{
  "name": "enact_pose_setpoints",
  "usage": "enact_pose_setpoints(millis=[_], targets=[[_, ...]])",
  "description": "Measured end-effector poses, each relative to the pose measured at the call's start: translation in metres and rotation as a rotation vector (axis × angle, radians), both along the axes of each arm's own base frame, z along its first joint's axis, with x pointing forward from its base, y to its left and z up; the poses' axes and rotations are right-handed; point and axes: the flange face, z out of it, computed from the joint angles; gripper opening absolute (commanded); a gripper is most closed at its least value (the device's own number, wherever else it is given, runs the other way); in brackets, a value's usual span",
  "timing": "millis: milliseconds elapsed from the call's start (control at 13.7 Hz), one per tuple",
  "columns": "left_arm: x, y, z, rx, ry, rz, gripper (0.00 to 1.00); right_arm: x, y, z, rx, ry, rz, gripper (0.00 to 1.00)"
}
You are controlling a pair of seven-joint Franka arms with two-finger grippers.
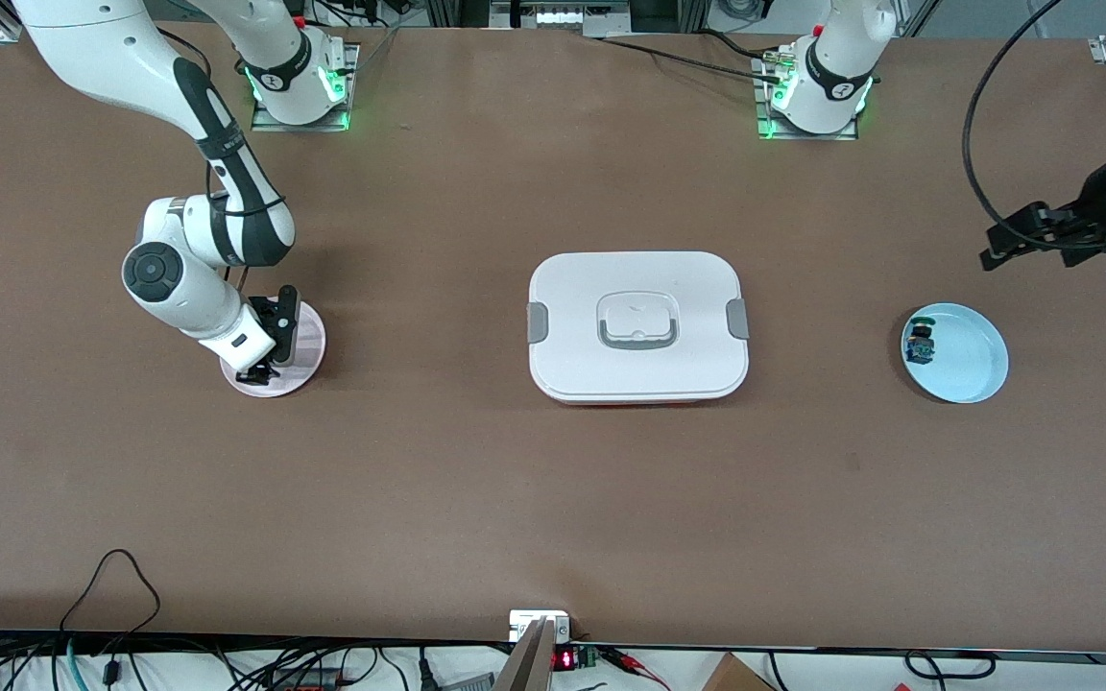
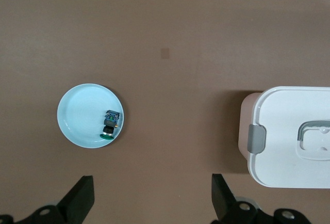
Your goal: Transfer orange switch to right arm and place
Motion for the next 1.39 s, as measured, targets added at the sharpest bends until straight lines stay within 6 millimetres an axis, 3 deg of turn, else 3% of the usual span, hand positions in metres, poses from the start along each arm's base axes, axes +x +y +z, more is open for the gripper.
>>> enact_pose_setpoints(millis=[219,584,802,1094,1386], targets=[[0.005,-0.005,-0.011,0.002,0.019,-0.009,1.00,0.008,0.002,0.030,0.003,-0.018,-0.002,1.00],[0.014,0.000,-0.006,0.002,0.000,-0.002,1.00,0.033,0.021,0.152,0.104,-0.021,-0.083,1.00],[0.017,0.006,-0.010,0.040,0.012,0.000,1.00,0.040,0.024,0.196,0.192,-0.002,-0.217,1.00],[0.012,0.009,-0.013,0.063,0.063,-0.002,1.00,0.042,0.028,0.240,0.192,0.078,-0.642,1.00],[0.011,0.009,-0.013,0.064,0.067,-0.002,1.00,0.029,0.019,0.265,0.136,0.164,-1.088,1.00]])
